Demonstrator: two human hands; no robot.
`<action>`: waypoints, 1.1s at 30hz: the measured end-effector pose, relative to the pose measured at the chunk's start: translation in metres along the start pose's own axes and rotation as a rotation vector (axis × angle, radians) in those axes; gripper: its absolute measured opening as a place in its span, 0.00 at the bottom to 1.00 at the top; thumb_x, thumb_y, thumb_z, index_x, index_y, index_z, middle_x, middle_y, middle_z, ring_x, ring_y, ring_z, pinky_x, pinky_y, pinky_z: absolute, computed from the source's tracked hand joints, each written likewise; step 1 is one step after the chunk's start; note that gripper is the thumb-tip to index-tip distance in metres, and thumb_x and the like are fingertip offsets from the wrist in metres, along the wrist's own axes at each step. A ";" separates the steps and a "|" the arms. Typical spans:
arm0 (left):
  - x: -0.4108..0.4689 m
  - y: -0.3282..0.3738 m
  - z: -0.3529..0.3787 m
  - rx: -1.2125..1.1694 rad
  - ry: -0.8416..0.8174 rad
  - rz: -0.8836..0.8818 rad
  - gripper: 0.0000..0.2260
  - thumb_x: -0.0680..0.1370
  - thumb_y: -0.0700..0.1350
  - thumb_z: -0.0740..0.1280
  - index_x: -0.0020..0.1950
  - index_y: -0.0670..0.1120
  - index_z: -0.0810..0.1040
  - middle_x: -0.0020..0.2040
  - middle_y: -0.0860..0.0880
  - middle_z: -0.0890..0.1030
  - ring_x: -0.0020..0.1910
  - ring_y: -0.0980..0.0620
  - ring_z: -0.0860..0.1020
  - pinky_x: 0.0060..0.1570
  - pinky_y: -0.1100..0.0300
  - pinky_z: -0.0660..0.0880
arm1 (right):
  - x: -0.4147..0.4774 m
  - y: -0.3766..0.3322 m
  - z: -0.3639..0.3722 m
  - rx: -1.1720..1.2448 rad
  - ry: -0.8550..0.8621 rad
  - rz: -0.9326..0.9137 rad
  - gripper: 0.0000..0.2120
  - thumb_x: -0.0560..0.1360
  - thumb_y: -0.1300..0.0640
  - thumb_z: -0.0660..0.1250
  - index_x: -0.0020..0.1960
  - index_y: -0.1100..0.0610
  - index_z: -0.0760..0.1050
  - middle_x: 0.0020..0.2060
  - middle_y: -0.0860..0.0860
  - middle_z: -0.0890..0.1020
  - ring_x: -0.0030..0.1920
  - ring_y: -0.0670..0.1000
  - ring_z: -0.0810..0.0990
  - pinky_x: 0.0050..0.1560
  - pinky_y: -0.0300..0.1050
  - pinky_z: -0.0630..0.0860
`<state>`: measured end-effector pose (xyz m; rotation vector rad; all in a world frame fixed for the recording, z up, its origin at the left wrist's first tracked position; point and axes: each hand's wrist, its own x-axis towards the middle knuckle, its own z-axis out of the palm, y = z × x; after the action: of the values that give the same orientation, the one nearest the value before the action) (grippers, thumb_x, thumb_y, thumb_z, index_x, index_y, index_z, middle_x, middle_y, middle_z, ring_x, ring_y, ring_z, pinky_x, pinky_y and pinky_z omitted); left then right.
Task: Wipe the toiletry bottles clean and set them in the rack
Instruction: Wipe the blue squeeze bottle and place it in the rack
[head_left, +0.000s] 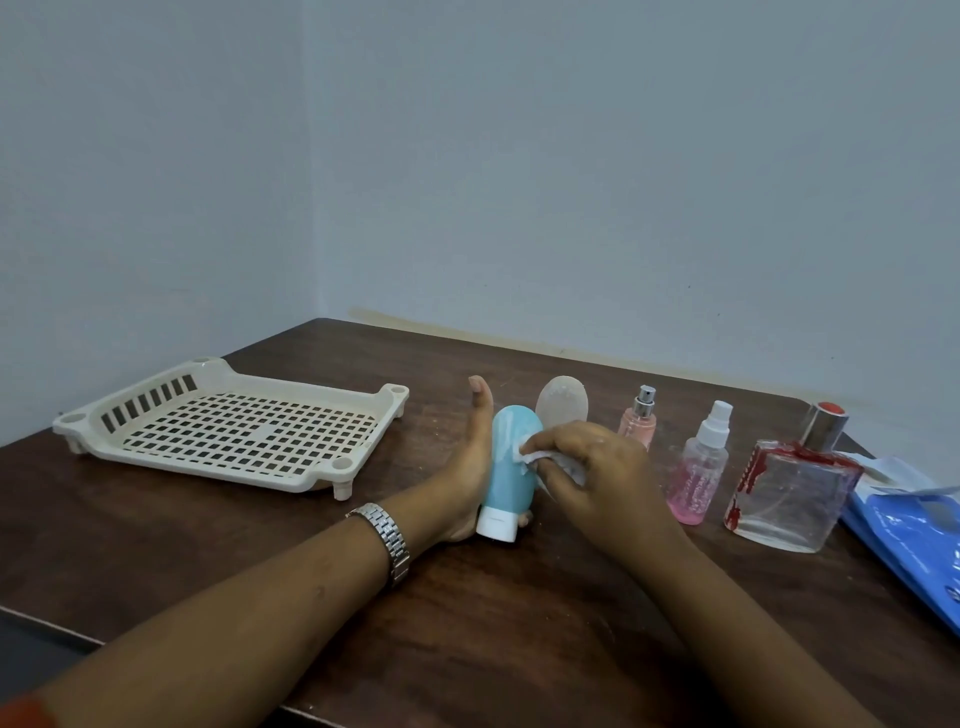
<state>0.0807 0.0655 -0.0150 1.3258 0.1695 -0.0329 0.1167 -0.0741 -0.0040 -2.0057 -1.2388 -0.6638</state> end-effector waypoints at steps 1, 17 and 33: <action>0.001 0.000 -0.001 -0.002 0.002 0.000 0.44 0.58 0.78 0.43 0.46 0.43 0.75 0.30 0.44 0.78 0.27 0.49 0.76 0.27 0.60 0.75 | 0.002 0.000 0.001 0.002 0.023 0.003 0.07 0.71 0.64 0.69 0.47 0.56 0.82 0.43 0.48 0.83 0.43 0.41 0.77 0.46 0.29 0.69; -0.001 0.000 0.000 -0.008 -0.013 0.052 0.42 0.59 0.77 0.43 0.46 0.44 0.75 0.29 0.46 0.78 0.26 0.49 0.76 0.26 0.60 0.74 | 0.008 -0.001 0.007 -0.058 0.093 -0.047 0.08 0.69 0.64 0.66 0.45 0.56 0.81 0.42 0.50 0.84 0.43 0.47 0.80 0.45 0.36 0.73; -0.002 -0.001 0.001 -0.015 -0.021 0.046 0.43 0.59 0.76 0.41 0.47 0.45 0.77 0.29 0.46 0.78 0.27 0.50 0.76 0.27 0.60 0.74 | 0.001 -0.005 0.005 -0.025 0.115 -0.060 0.08 0.69 0.65 0.67 0.45 0.57 0.82 0.42 0.50 0.84 0.43 0.47 0.80 0.46 0.39 0.76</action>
<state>0.0788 0.0646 -0.0155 1.3135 0.1211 -0.0059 0.1126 -0.0682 -0.0051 -1.9283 -1.2320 -0.8157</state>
